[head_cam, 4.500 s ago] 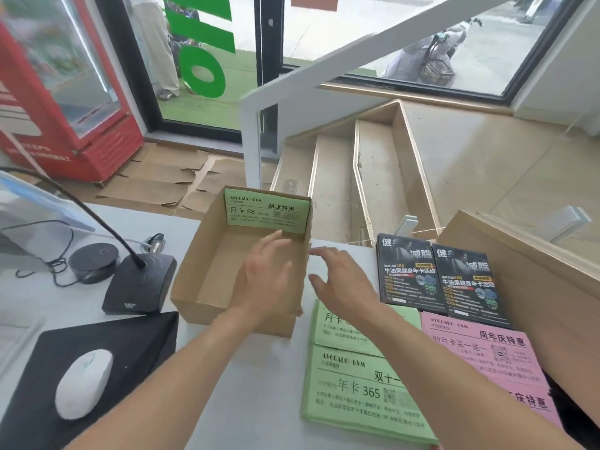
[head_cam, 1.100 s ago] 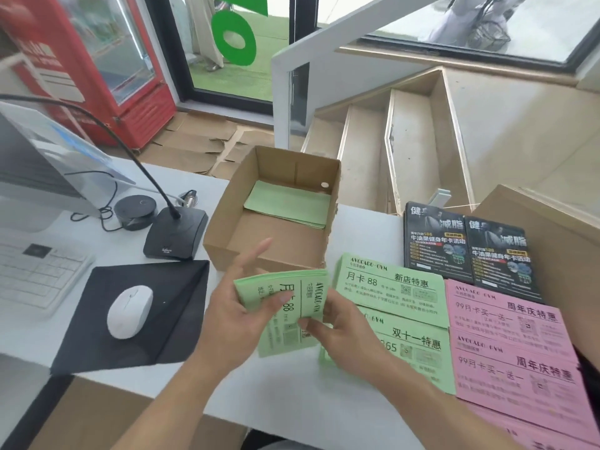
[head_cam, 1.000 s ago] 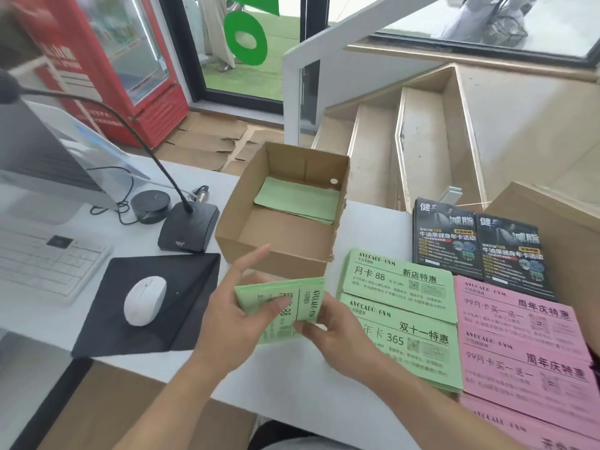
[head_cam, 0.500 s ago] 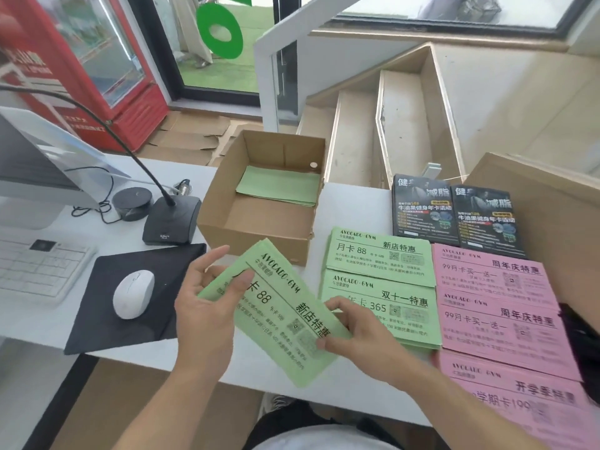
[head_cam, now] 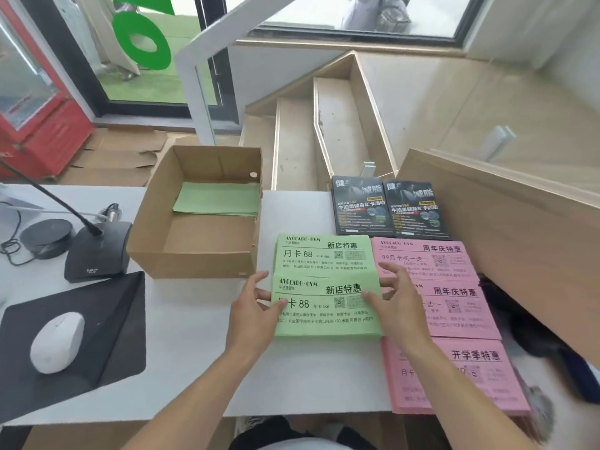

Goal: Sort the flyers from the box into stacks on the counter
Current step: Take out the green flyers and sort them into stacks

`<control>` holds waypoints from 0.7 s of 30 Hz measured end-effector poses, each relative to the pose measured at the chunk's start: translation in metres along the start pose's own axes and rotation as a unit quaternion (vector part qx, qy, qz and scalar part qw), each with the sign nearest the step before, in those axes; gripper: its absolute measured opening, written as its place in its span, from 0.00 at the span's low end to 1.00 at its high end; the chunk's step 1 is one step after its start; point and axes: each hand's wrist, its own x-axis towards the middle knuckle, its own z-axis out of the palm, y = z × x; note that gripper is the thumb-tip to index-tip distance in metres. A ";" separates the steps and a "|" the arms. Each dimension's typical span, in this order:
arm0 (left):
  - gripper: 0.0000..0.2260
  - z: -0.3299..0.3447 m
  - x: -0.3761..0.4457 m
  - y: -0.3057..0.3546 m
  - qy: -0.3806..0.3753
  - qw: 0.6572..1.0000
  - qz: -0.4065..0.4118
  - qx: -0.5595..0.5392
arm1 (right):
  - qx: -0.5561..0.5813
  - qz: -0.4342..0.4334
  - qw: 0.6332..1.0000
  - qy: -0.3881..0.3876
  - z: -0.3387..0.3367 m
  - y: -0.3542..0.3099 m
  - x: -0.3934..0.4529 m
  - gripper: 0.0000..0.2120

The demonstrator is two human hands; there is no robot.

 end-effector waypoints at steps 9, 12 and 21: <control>0.32 -0.005 0.003 -0.001 -0.018 0.997 -0.021 0.076 | -0.279 -0.165 0.943 0.073 0.017 0.018 -0.006 0.24; 0.36 0.001 -0.004 0.002 -0.056 0.996 -0.060 -0.016 | -0.301 -0.185 0.935 0.010 0.023 0.021 -0.017 0.22; 0.36 0.008 -0.008 0.012 -0.140 0.983 -0.080 -0.084 | -0.338 -0.171 0.922 -0.078 0.025 0.028 -0.032 0.34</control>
